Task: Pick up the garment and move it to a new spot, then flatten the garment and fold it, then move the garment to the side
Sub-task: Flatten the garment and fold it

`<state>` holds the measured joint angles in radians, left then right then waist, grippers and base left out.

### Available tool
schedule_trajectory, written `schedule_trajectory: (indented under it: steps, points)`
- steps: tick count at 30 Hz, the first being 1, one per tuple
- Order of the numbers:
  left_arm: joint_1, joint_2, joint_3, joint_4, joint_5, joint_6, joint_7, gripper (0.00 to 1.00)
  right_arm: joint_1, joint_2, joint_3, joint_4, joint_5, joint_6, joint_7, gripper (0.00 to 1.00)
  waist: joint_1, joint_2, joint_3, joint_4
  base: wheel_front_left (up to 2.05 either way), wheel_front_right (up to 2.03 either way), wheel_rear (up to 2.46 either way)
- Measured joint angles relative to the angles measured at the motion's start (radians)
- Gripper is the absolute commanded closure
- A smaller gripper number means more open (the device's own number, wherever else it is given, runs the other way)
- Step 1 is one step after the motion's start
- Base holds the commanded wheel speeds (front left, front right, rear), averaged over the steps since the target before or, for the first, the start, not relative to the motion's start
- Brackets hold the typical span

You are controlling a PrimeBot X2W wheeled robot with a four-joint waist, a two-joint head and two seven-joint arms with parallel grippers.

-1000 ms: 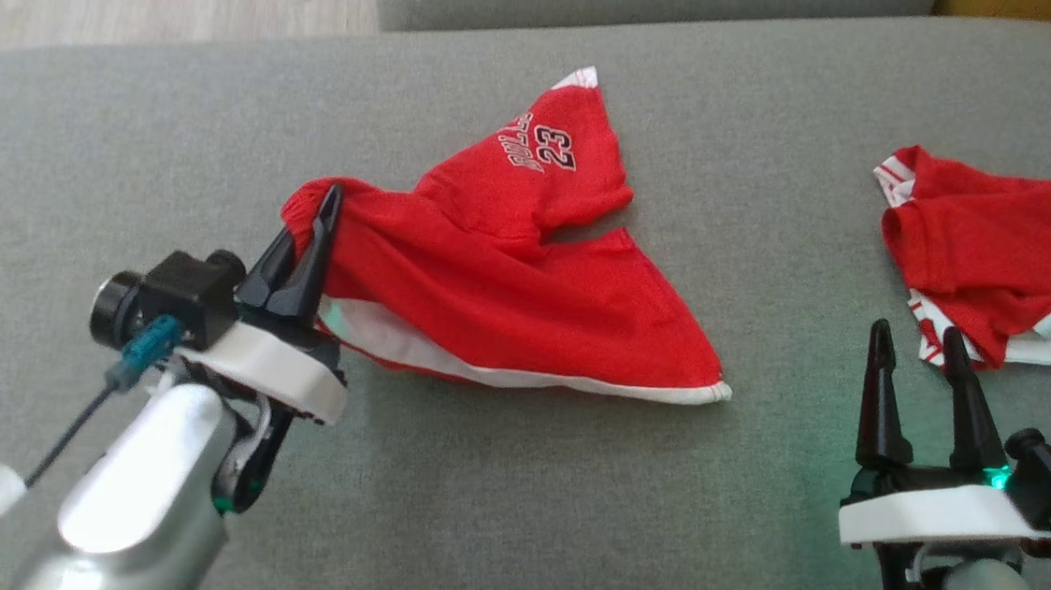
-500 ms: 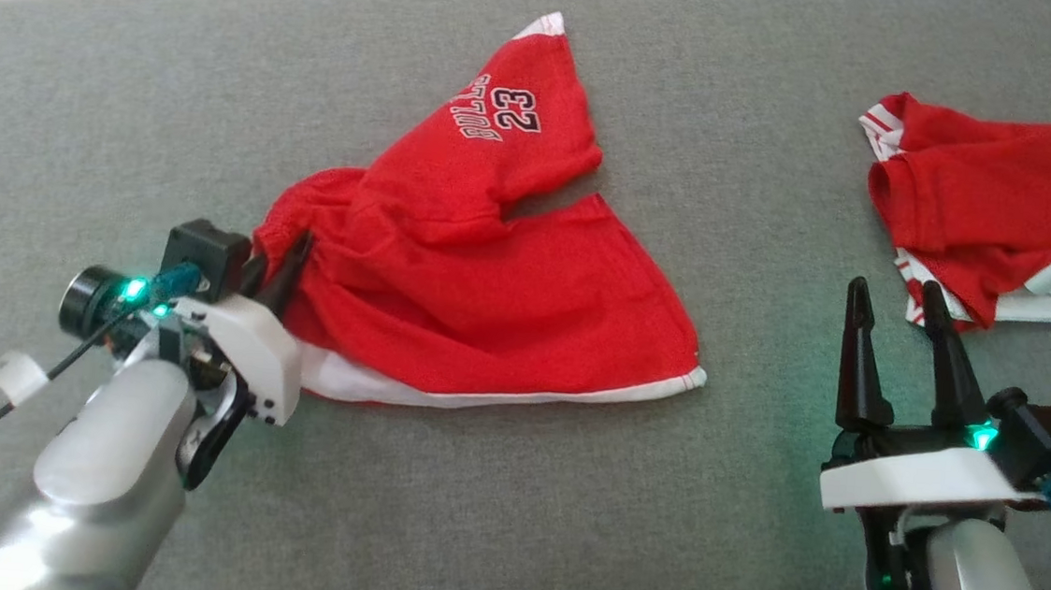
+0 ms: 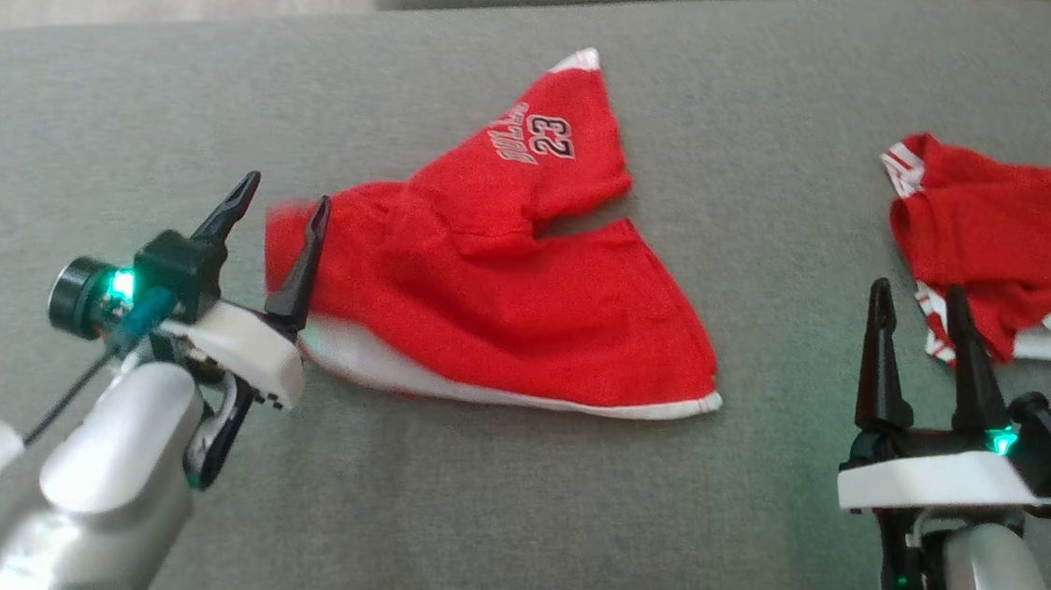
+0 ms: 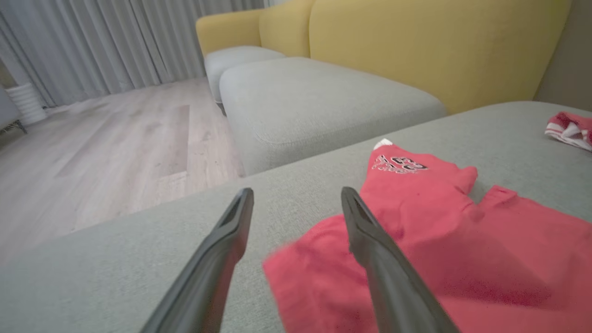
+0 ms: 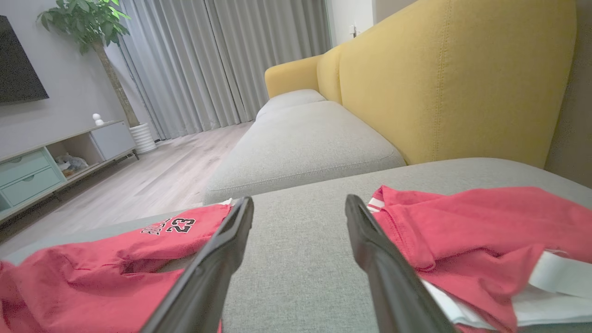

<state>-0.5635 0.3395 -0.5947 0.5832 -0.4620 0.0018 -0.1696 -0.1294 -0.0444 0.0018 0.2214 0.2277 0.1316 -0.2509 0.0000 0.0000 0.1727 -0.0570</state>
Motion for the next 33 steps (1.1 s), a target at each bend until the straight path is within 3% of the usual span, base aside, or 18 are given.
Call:
schedule_trajectory:
  steps: [10,18,28,33]
  points:
    - [0.175,-0.013,0.020,-0.170,0.010,0.103,-0.071,0.00,0.070,0.000,-0.034,-0.013,-0.010,0.000,0.000,0.00,-0.0002,0.0000,-0.072,0.088,0.00,0.00,0.00]
    - [0.330,-0.036,0.044,-0.261,0.012,0.149,-0.080,0.00,0.135,0.000,-0.040,-0.009,-0.010,0.000,0.000,0.00,-0.0002,0.0000,-0.116,0.138,0.00,0.00,0.00]
    - [0.364,-0.049,0.080,-0.298,0.033,0.147,-0.080,0.00,0.145,0.000,-0.010,0.013,-0.011,0.000,0.007,0.00,-0.0001,0.0000,-0.114,0.127,0.00,0.00,0.00]
    - [0.364,-0.063,0.081,-0.296,0.041,0.135,-0.080,0.00,0.145,0.001,0.065,0.084,-0.044,0.000,0.097,0.00,0.0000,0.0000,-0.096,0.123,0.00,0.00,0.00]
